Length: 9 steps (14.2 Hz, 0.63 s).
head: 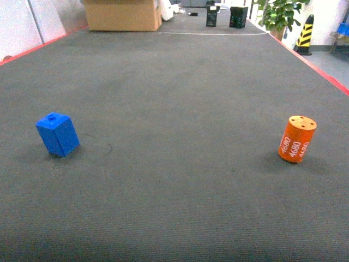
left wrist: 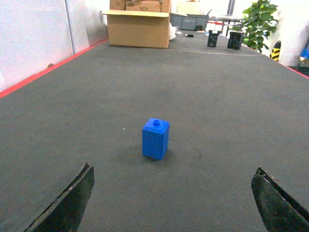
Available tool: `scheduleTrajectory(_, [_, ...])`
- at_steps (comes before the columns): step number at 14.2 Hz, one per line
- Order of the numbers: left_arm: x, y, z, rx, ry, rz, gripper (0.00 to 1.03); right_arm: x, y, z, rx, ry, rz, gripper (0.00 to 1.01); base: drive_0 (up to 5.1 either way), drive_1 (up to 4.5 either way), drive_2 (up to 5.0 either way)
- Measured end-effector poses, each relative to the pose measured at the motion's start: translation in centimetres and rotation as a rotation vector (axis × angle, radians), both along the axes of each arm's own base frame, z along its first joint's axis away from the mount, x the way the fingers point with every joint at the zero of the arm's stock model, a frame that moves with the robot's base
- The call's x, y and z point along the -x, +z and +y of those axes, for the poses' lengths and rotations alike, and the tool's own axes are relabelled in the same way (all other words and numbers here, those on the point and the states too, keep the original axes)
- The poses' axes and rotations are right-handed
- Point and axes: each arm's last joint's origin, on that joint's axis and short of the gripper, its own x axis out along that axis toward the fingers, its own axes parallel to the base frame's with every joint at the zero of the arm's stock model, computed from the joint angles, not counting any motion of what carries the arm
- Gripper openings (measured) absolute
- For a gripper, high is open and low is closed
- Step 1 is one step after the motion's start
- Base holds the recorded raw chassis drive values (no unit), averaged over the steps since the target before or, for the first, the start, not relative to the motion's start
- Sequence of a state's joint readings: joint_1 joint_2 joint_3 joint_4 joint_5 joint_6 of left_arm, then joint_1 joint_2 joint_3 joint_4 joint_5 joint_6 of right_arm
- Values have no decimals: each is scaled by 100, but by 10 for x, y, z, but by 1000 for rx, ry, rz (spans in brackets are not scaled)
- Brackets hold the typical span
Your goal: Sort blue parts and orange caps into right shelf containers
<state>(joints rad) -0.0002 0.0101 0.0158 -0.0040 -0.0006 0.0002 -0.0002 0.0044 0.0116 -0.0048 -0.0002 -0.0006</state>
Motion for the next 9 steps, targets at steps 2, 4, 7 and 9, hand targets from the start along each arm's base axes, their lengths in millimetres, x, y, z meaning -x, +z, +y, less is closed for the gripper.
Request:
scheduleTrajectory(2, [0,0,0,0,1,0,98,-10,-6,0,-19,58,196,98,0,0,0])
scheduleTrajectory(4, [0,0,0,0,-1,0,98,-31,-3,2,-27,85,224,98,0,0,0])
scheduleTrajectory(7, [0,0,0,0,0,0,98,-133,18,22,-4,76,275,98,0,0,0])
scheduleTrajectory(9, [0,0,0,0,0,0,98,-185,14,36,4,67,352,98,0,0,0])
